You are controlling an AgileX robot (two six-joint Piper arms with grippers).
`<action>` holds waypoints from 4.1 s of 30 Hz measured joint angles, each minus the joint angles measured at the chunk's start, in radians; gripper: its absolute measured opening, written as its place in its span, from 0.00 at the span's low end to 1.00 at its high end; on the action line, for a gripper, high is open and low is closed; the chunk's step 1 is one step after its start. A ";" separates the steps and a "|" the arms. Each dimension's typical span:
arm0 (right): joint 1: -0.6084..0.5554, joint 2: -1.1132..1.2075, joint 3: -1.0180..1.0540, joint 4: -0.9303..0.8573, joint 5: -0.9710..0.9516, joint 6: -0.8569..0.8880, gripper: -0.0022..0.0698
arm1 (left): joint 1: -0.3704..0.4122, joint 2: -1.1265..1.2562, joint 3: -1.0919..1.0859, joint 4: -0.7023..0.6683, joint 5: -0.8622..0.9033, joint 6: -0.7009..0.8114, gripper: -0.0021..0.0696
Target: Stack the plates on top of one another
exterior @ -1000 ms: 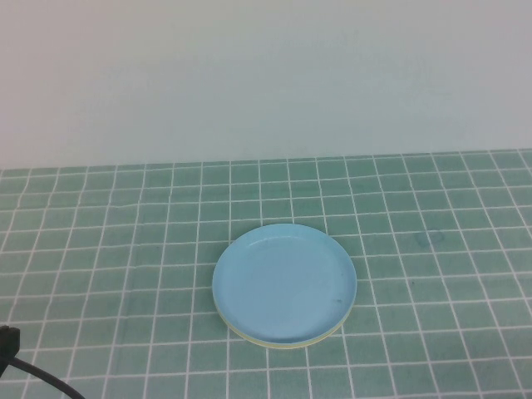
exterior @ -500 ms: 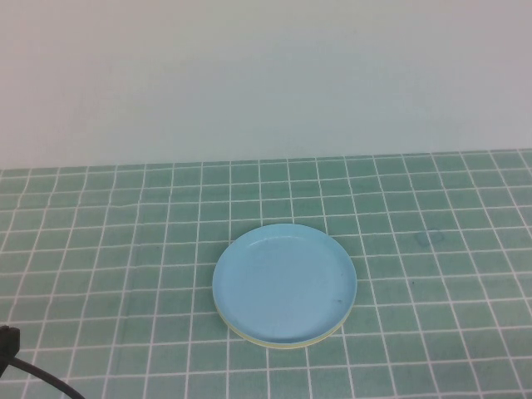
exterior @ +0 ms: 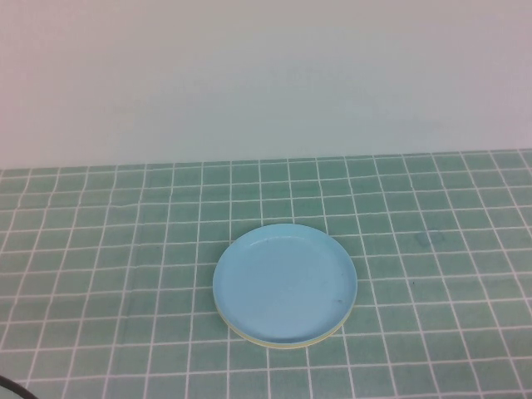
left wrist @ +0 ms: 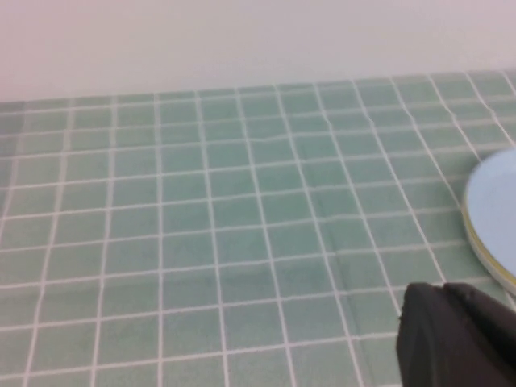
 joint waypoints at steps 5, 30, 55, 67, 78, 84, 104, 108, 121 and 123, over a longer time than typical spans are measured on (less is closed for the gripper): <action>0.000 0.000 0.000 0.000 0.000 0.000 0.03 | 0.030 -0.072 0.051 -0.020 -0.090 -0.041 0.03; 0.000 0.000 0.000 0.000 0.000 -0.002 0.03 | 0.192 -0.348 0.477 -0.199 -0.401 -0.133 0.03; 0.000 0.000 0.000 0.000 0.000 -0.002 0.03 | 0.192 -0.348 0.477 -0.292 -0.247 0.119 0.03; 0.000 0.000 0.000 0.000 0.000 -0.002 0.03 | 0.192 -0.348 0.477 -0.348 -0.253 0.268 0.03; 0.000 0.000 0.000 0.000 0.000 -0.004 0.03 | 0.192 -0.348 0.477 -0.359 -0.253 0.262 0.03; 0.000 0.000 0.000 0.000 0.000 -0.004 0.03 | 0.217 -0.348 0.477 -0.359 -0.253 0.262 0.03; 0.000 0.000 0.000 0.000 0.000 -0.004 0.03 | 0.306 -0.348 0.477 -0.359 -0.252 0.258 0.03; 0.000 0.000 0.000 0.000 0.000 -0.004 0.03 | 0.306 -0.348 0.477 -0.359 -0.252 0.268 0.03; 0.000 0.000 0.000 0.000 0.000 -0.004 0.03 | 0.306 -0.347 0.477 -0.359 -0.252 0.269 0.03; 0.000 0.000 0.000 0.000 0.000 -0.004 0.03 | 0.306 -0.347 0.477 -0.359 -0.252 0.269 0.03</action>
